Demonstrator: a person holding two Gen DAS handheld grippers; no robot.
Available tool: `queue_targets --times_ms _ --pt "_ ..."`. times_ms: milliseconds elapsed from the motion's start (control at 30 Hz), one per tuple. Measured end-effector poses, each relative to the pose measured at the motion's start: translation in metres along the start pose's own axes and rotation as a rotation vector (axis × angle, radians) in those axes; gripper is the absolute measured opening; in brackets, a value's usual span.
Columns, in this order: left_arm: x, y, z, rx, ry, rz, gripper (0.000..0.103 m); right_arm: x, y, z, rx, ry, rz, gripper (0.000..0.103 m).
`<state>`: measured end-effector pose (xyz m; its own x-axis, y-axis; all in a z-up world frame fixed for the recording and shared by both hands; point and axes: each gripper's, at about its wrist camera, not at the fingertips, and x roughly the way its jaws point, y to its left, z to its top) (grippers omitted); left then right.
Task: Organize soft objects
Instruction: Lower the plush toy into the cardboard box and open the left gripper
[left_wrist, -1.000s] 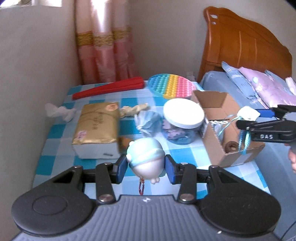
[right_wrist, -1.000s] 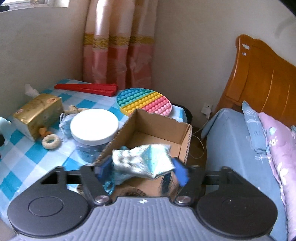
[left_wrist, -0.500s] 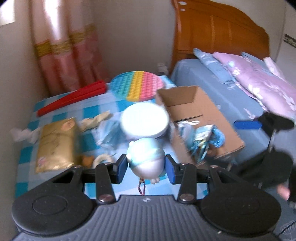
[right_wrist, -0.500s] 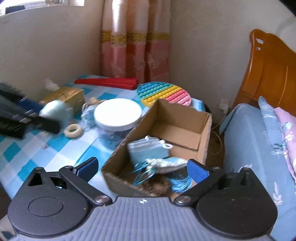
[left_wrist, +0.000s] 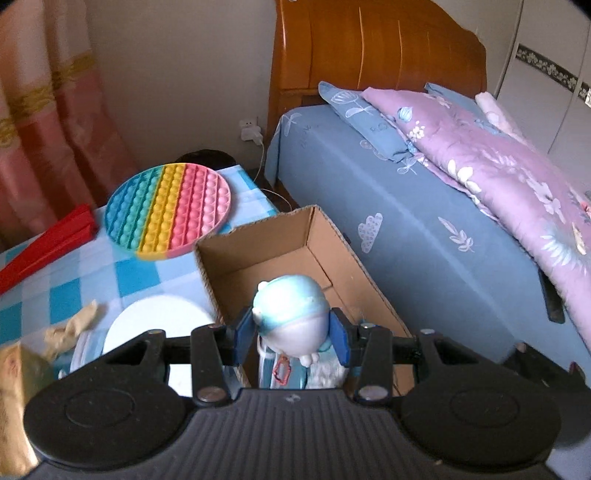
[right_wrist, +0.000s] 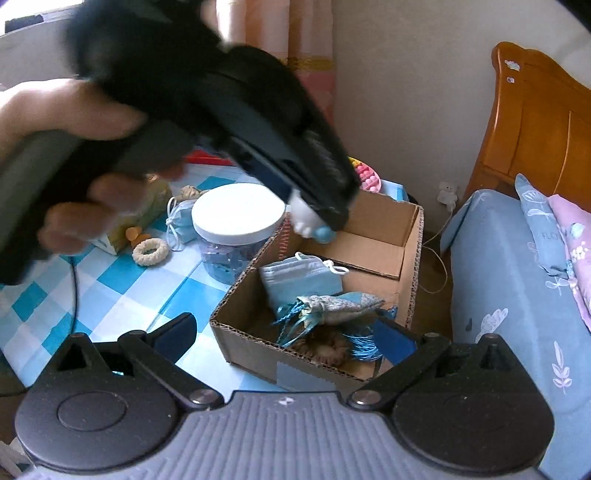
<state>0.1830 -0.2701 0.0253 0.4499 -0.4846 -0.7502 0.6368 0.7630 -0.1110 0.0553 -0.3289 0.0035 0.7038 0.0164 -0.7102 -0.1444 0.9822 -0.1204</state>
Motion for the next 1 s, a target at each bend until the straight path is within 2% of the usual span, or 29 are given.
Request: queue_targets --times_ms 133,167,200,267,333,433,567,733,767,867,1000 --pt "0.015 0.0 0.008 -0.007 -0.002 0.023 0.045 0.0 -0.002 0.001 0.006 0.0 0.0 0.103" --pt "0.017 0.001 0.009 -0.017 -0.012 0.03 0.05 0.001 -0.002 0.002 0.007 0.0 -0.001 0.103" --pt "0.018 0.002 0.01 -0.025 -0.025 0.033 0.066 0.001 -0.002 0.002 0.007 0.001 -0.001 0.103" --pt "0.017 0.005 0.011 -0.051 -0.057 0.033 0.084 0.003 -0.002 0.003 0.009 0.003 -0.003 0.103" --pt "0.012 0.007 0.009 -0.059 -0.087 0.046 0.084 0.002 -0.001 0.003 0.01 0.002 0.001 0.103" --pt "0.004 0.008 0.007 -0.055 -0.088 0.05 0.085 0.001 0.002 0.004 0.008 -0.002 0.004 0.103" --pt "-0.011 0.012 -0.003 -0.062 -0.106 0.062 0.094 -0.004 0.006 0.005 0.003 -0.009 0.002 0.103" --pt "-0.035 0.016 -0.021 -0.068 -0.132 0.096 0.096 -0.012 0.01 0.004 0.009 -0.017 -0.007 0.103" --pt "-0.041 0.017 -0.026 -0.078 -0.146 0.101 0.1 -0.013 0.011 0.004 0.012 -0.018 -0.008 0.103" --pt "-0.057 0.021 -0.045 -0.132 -0.192 0.114 0.101 -0.014 0.013 0.001 0.012 -0.01 -0.021 0.103" --pt "-0.07 0.026 -0.066 -0.184 -0.2 0.14 0.101 -0.015 0.016 -0.003 0.011 0.004 -0.042 0.103"
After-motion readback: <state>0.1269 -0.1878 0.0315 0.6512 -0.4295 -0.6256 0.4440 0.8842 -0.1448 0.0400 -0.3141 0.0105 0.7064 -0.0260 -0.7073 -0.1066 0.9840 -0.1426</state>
